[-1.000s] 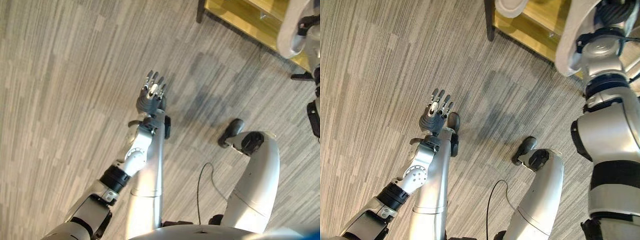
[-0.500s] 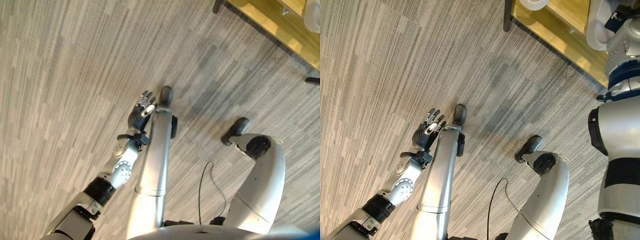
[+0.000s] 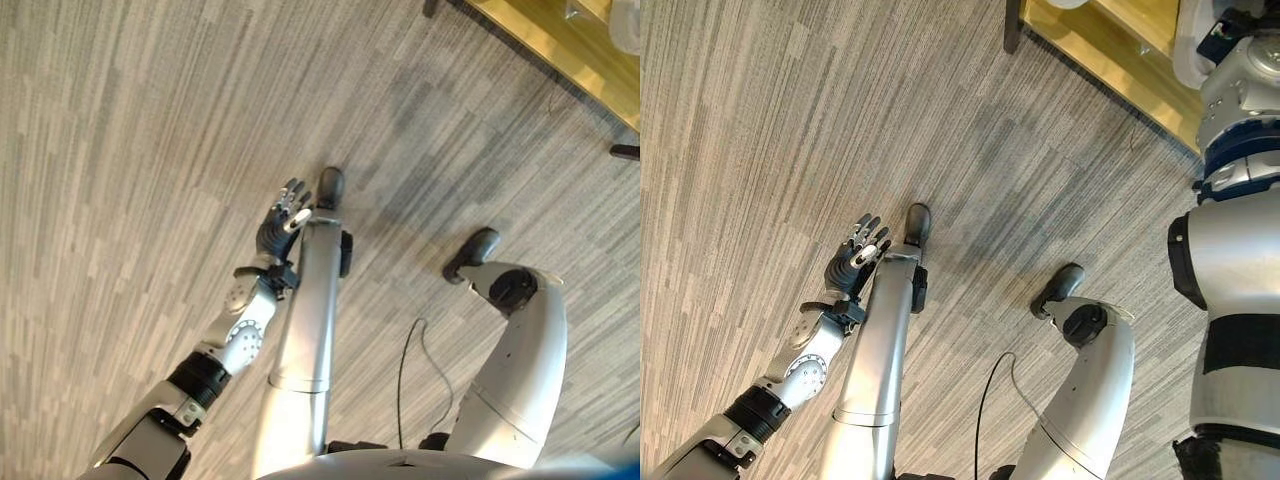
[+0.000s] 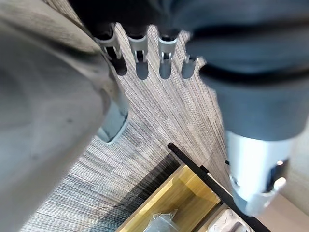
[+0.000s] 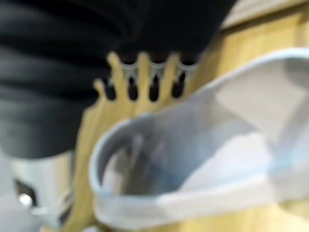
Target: Arrange the slippers neatly on the shoe rack.
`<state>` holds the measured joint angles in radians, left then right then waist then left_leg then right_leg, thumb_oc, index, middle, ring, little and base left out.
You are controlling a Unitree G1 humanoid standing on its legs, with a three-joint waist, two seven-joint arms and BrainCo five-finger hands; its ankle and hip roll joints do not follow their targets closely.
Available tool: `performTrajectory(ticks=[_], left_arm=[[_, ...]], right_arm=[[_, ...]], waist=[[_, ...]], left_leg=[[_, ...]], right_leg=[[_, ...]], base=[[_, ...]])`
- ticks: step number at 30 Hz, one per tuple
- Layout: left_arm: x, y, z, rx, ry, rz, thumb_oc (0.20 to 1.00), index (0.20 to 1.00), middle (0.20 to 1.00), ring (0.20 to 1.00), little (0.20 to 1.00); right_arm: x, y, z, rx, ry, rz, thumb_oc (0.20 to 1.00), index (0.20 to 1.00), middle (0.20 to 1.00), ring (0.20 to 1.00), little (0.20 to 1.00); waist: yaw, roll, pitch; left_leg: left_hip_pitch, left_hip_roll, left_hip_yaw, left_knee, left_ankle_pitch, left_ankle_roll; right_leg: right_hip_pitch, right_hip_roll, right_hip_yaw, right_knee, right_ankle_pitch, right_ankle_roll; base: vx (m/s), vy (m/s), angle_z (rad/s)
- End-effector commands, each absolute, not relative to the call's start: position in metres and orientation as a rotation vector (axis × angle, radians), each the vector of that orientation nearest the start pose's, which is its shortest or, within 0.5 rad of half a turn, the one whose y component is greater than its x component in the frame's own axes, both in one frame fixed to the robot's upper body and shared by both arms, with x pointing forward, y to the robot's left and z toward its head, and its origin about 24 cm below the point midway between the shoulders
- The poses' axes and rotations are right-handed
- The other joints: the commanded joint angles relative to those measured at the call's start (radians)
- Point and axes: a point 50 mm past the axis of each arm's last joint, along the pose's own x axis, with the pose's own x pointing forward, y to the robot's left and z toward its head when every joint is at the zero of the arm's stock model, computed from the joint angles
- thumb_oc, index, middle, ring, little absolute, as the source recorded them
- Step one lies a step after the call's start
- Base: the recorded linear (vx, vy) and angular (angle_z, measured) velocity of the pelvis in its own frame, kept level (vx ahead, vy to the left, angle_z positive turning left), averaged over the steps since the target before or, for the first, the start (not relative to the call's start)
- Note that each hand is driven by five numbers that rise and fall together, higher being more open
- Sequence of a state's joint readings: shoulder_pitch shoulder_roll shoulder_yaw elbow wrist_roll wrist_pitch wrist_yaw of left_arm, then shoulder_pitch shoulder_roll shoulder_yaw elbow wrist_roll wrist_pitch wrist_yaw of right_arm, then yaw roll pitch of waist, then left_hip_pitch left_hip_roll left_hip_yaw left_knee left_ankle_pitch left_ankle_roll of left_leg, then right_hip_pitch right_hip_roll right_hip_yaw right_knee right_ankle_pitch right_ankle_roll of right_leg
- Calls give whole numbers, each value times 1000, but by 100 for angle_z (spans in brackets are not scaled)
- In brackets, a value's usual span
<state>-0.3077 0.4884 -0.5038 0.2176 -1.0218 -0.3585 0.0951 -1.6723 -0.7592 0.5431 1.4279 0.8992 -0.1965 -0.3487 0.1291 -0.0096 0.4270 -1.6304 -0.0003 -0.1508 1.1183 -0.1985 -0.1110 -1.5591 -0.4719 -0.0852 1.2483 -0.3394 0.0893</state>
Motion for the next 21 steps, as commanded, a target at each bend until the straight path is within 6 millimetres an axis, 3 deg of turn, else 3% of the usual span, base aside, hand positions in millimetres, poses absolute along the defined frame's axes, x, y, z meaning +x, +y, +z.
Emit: performTrajectory(ticks=[1,5,7,13,21], left_arm=[[284,149,68,-403,-117,-219,1000,1000,1000,1000,1000],[286,148,71,-364,-133,-233,1000,1000,1000,1000,1000],[290,144,79,-243,-175,-268,1000,1000,1000,1000,1000],[294,138,89,-147,-219,-309,1000,1000,1000,1000,1000],[299,128,100,-111,-260,-345,1000,1000,1000,1000,1000]], right_arm=[[373,-300,379,14,-612,-617,1000,1000,1000,1000,1000],[376,-295,372,-11,-623,-570,1000,1000,1000,1000,1000],[377,-298,364,-9,-612,-572,1000,1000,1000,1000,1000],[382,-293,357,3,-577,-577,1000,1000,1000,1000,1000],[397,-262,345,-22,-533,-502,1000,1000,1000,1000,1000]], waist=[[-25,-13,-47],[-43,-25,-47],[-54,-23,-48],[-57,-18,-44],[-61,-19,-36]], left_leg=[[60,67,-124,-113,45,-85],[60,70,-123,-121,50,-87],[60,72,-118,-133,54,-84],[60,71,-105,-165,68,-81],[60,70,-98,-179,76,-79]], right_leg=[[-11,63,132,-90,62,99],[-11,69,136,-99,72,99],[-11,68,136,-120,83,99],[-11,67,141,-156,100,105],[-11,71,142,-175,109,106]], base=[[-38,45,-5],[-46,53,-8],[-78,84,-9],[-47,44,-2],[-28,38,0]])
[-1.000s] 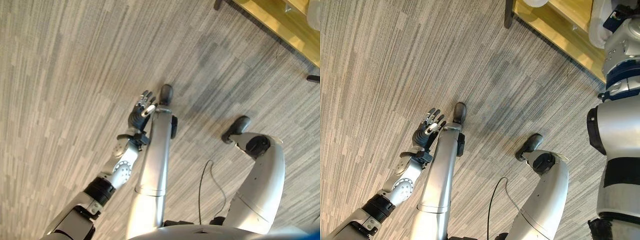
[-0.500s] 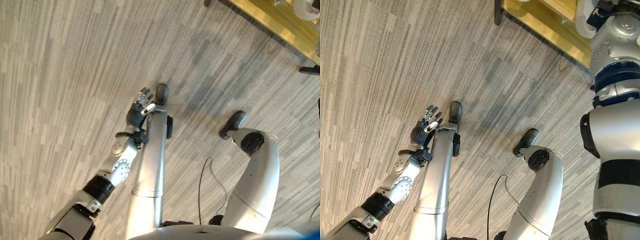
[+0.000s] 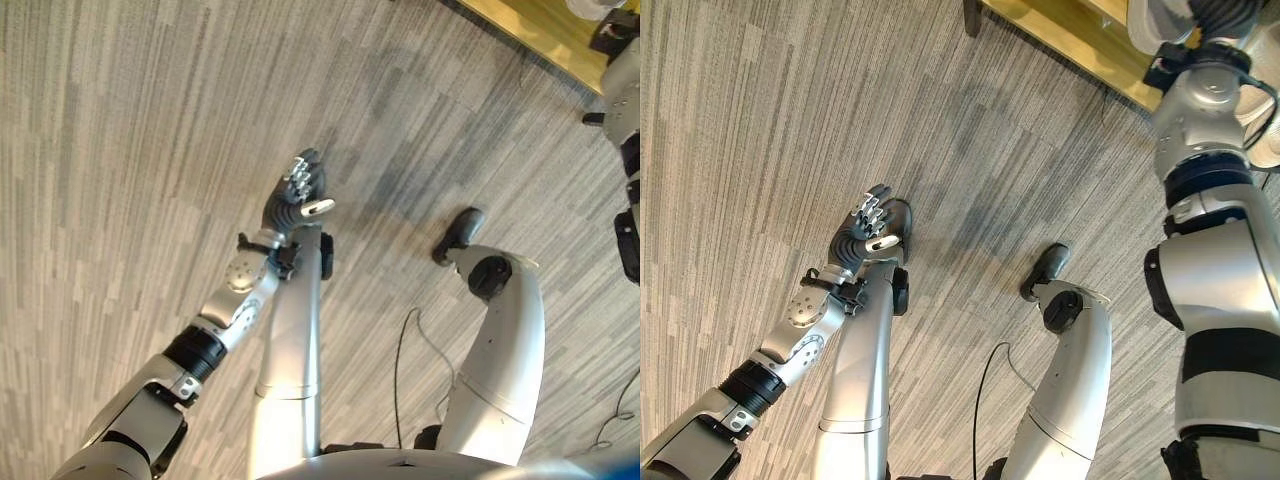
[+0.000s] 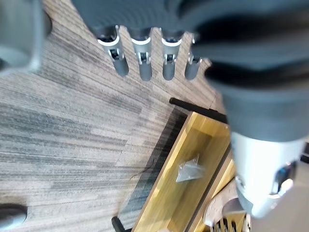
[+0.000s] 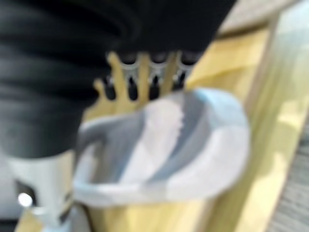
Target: Arrange the slippers neatly on the shoe rack.
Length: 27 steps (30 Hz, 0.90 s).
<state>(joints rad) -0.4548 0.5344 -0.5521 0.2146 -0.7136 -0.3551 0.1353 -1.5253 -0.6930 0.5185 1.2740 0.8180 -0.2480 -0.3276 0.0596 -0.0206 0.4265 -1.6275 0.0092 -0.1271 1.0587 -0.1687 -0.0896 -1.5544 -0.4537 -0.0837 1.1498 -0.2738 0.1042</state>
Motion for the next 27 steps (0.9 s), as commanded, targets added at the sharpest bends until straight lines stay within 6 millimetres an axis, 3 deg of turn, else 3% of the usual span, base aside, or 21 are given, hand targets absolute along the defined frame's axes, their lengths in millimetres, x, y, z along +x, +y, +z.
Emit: performTrajectory(ticks=[1,11,27], left_arm=[[299,127,101,-106,-261,-347,1000,1000,1000,1000,1000],[302,123,101,-42,-262,-366,1000,1000,1000,1000,1000],[300,122,99,3,-264,-382,1000,1000,1000,1000,1000]], right_arm=[[398,-258,347,-24,-534,-493,1000,1000,1000,1000,1000],[411,-208,347,-31,-517,-382,1000,1000,1000,1000,1000],[414,-180,357,-100,-526,-331,1000,1000,1000,1000,1000]], waist=[[10,-7,-36],[12,-9,-47],[27,-4,-65]], left_leg=[[58,61,-119,-126,47,-101],[58,65,-114,-133,51,-99],[58,61,-119,-122,43,-99]], right_leg=[[-16,53,139,-83,46,94],[-16,56,138,-95,50,95],[-16,50,141,-70,18,90]], base=[[-38,20,0],[-4,21,-2],[8,-3,1]])
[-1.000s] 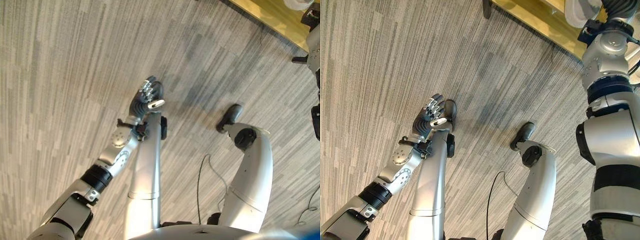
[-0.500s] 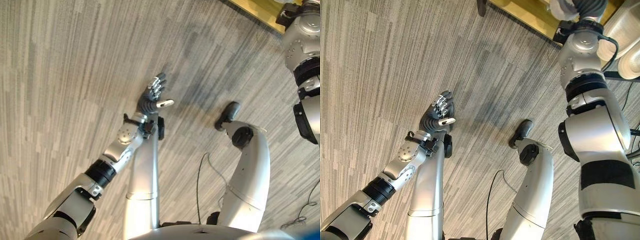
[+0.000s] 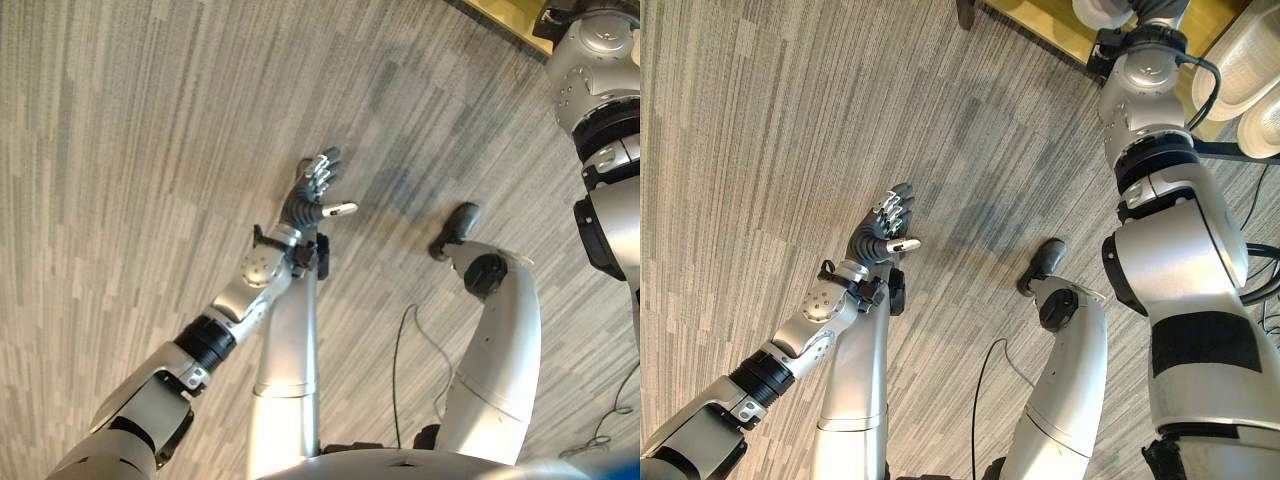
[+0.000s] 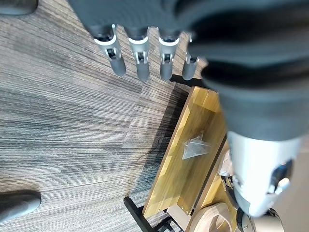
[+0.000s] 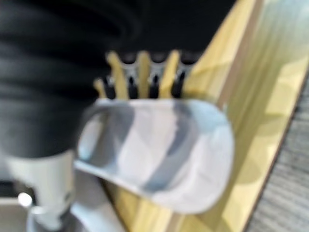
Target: Arrange the slippers neatly on the shoe rack.
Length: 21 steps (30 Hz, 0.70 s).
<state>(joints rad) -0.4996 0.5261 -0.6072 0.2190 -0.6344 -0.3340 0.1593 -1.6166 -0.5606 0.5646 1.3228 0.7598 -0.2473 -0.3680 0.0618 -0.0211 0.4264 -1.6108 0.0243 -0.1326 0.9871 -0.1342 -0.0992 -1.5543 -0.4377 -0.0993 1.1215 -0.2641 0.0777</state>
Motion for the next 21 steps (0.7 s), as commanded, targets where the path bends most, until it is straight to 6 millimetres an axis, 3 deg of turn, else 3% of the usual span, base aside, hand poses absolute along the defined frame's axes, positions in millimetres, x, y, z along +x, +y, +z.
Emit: performTrajectory(ticks=[1,13,21], left_arm=[[299,122,97,10,-258,-384,1000,1000,1000,1000,1000],[297,122,93,45,-248,-399,1000,1000,1000,1000,1000],[297,122,91,68,-248,-386,1000,1000,1000,1000,1000]], right_arm=[[413,-178,360,-104,-528,-335,1000,1000,1000,1000,1000],[415,-168,361,-172,-515,-322,1000,1000,1000,1000,1000],[414,-179,360,-177,-504,-380,1000,1000,1000,1000,1000]], waist=[[27,-2,-66],[44,9,-70],[41,9,-70]], left_leg=[[41,48,-116,-52,8,-90],[41,43,-125,-45,6,-89],[41,45,-127,-36,2,-88]], right_leg=[[-16,33,157,-42,8,116],[-16,28,155,-20,-14,115],[-16,28,155,-4,-21,115]], base=[[0,0,0],[0,0,0],[1,0,0]])
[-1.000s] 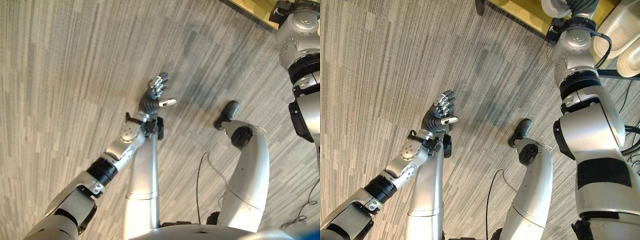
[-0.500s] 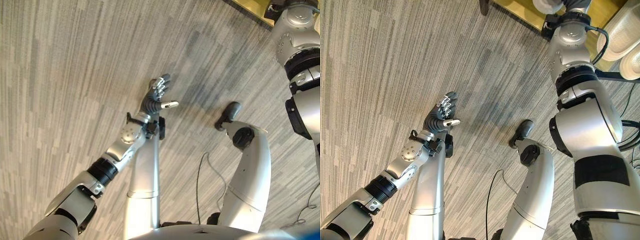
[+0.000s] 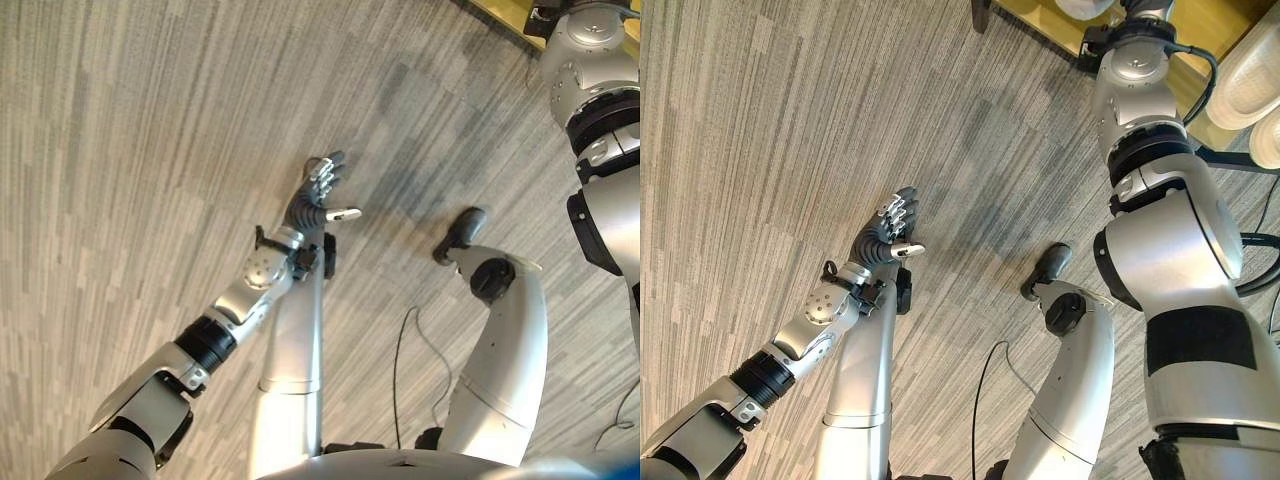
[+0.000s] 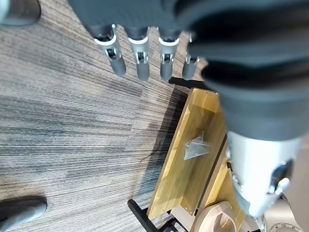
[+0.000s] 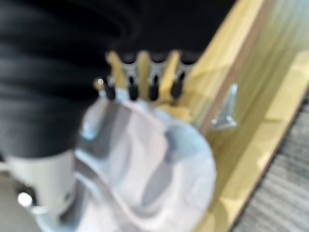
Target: Arrange the slippers neatly on the shoe rack.
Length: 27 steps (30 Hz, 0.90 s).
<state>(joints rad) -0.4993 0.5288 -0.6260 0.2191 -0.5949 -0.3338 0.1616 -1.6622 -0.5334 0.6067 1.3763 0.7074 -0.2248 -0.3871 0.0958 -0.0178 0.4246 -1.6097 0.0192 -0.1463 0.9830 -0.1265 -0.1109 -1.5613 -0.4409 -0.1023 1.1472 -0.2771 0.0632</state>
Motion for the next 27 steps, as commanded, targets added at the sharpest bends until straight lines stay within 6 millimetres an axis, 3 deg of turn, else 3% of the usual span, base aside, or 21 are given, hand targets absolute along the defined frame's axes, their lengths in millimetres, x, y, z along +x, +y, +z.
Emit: performTrajectory(ticks=[1,9,17,20,23,24,25,26,27], left_arm=[[297,122,91,68,-249,-384,1000,1000,1000,1000,1000],[299,122,96,84,-285,-346,1000,1000,1000,1000,1000],[302,129,91,87,-297,-276,1000,1000,1000,1000,1000],[310,128,81,105,-268,-209,1000,1000,1000,1000,1000],[311,125,68,121,-227,-195,1000,1000,1000,1000,1000],[314,124,57,126,-183,-166,1000,1000,1000,1000,1000],[313,124,56,127,-180,-167,1000,1000,1000,1000,1000],[311,129,41,106,-118,-125,1000,1000,1000,1000,1000],[311,129,40,106,-116,-126,1000,1000,1000,1000,1000]], right_arm=[[413,-182,360,-182,-505,-391,1000,1000,1000,1000,1000],[407,-217,357,-181,-522,-526,1000,1000,1000,1000,1000],[399,-204,342,-41,-692,-416,1000,1000,1000,1000,1000],[386,-187,322,5,-788,-325,1000,1000,1000,1000,1000],[379,-190,303,12,-797,-325,1000,1000,1000,1000,1000],[376,-193,277,24,-757,-325,1000,1000,1000,1000,1000],[376,-193,275,24,-754,-326,1000,1000,1000,1000,1000],[371,-198,246,16,-696,-319,1000,1000,1000,1000,1000],[371,-198,244,16,-693,-320,1000,1000,1000,1000,1000]], waist=[[6,5,-68],[-19,-1,-66],[-52,-15,-96],[-90,-46,-128],[-106,-61,-156],[-125,-77,-191],[-124,-78,-196],[-142,-90,-220],[-141,-90,-221]], left_leg=[[40,51,-112,-32,-5,-77],[40,50,-108,-36,-6,-73],[40,55,-99,-43,-6,-72],[40,66,-80,-76,6,-74],[40,72,-69,-103,15,-76],[40,82,-63,-148,30,-76],[40,82,-63,-152,33,-76],[57,94,-63,-195,52,-77],[61,94,-64,-200,54,-76]], right_leg=[[-9,30,158,-30,-8,129],[-9,34,159,-31,-11,130],[-9,54,157,-35,-10,126],[-9,66,148,-66,9,128],[-9,70,142,-89,20,130],[-8,71,128,-120,37,135],[-8,71,127,-123,38,135],[27,72,104,-164,55,140],[32,72,101,-169,57,140]], base=[[4,2,4],[1,0,0],[-8,16,-2],[-36,12,-6],[-41,12,-11],[0,0,0],[-95,-1,-1],[-73,-1,-2],[-106,-1,-3]])
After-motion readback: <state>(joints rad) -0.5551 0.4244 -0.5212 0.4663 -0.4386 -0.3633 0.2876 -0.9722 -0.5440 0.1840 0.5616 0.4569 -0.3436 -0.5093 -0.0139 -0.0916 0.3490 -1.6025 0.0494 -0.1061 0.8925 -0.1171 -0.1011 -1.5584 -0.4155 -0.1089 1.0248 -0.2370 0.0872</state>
